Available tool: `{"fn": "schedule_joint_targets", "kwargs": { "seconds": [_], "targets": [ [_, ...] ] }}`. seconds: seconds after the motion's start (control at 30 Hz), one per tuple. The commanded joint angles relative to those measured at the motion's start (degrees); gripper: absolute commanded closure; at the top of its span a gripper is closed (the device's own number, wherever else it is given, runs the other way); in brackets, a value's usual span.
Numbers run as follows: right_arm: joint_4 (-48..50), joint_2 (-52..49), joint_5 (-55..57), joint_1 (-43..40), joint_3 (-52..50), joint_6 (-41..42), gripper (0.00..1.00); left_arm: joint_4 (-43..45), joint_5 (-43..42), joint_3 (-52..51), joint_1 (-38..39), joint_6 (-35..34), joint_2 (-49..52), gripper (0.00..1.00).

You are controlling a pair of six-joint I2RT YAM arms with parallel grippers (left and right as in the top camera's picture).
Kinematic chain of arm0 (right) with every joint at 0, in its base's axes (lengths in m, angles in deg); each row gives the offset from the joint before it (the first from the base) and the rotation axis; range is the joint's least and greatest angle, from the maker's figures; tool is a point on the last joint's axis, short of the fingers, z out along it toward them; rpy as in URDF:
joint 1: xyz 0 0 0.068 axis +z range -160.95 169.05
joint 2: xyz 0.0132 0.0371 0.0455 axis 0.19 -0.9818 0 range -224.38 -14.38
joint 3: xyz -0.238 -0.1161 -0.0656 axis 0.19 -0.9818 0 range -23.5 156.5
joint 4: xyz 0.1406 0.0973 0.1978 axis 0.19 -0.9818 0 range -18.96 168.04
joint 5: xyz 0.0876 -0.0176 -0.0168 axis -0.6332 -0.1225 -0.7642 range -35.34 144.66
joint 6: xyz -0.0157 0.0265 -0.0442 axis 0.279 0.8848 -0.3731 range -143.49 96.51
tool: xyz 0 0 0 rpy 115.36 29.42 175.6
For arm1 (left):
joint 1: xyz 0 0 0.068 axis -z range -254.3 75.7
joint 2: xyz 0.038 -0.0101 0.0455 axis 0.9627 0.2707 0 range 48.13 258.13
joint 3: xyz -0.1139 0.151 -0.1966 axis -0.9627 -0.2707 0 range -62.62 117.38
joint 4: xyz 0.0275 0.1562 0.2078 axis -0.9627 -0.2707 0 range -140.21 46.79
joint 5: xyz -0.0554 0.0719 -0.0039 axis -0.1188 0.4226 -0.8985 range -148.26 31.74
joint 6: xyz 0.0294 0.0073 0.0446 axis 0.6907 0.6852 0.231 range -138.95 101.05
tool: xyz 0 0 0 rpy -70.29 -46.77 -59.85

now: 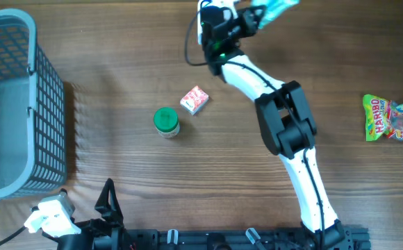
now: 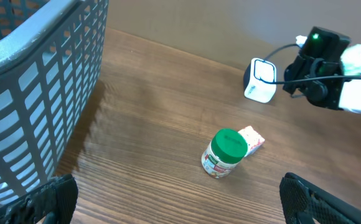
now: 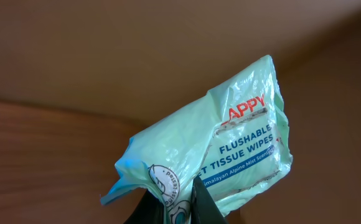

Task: Scan the item barcode
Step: 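Carry the wipes pack to the right edge and release it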

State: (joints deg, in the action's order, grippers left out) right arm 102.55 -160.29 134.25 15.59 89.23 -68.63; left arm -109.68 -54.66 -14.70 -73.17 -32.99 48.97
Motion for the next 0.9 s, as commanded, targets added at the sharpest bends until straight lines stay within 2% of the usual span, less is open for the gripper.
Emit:
{"fn": "schedule_joint_targets", "kwargs": {
  "seconds": [0.0, 0.13, 0.27, 0.3, 0.5, 0.63, 0.67, 0.87],
  "targets": [
    [0.3, 3.0, 7.6, -4.1, 1.2, -5.8, 0.96, 0.2, 0.6, -0.3, 0.4, 0.1, -0.6, 0.0],
    [-1.5, 3.0, 7.5, -8.5, 1.2, -6.3, 0.96, 0.2, 0.6, -0.2, 0.4, 0.1, -0.6, 0.0],
    [-10.1, 3.0, 7.6, -15.1, 1.2, -0.5, 0.96, 0.2, 0.6, -0.2, 0.4, 0.1, -0.6, 0.0],
    [-13.4, 3.0, 7.6, -16.7, 1.2, 2.3, 0.96, 0.2, 0.6, -0.2, 0.4, 0.1, -0.6, 0.0],
    [-45.8, 3.0, 6.3, -27.6, 1.2, 32.3, 0.96, 0.2, 0.6, -0.3, 0.4, 0.1, -0.6, 0.0],
    [-64.7, 3.0, -4.9, -34.8, 1.2, 49.2, 0.96, 0.2, 0.6, -0.2, 0.4, 0.1, -0.6, 0.0],
    [-70.4, 3.0, -12.0, -37.9, 1.2, 54.8, 0.96, 0.2, 0.6, -0.2, 0.4, 0.1, -0.6, 0.0],
    [-76.8, 3.0, -40.4, -45.5, 1.2, 59.4, 0.96, 0.2, 0.6, -0.3, 0.4, 0.1, -0.6, 0.0]
  ]
}}
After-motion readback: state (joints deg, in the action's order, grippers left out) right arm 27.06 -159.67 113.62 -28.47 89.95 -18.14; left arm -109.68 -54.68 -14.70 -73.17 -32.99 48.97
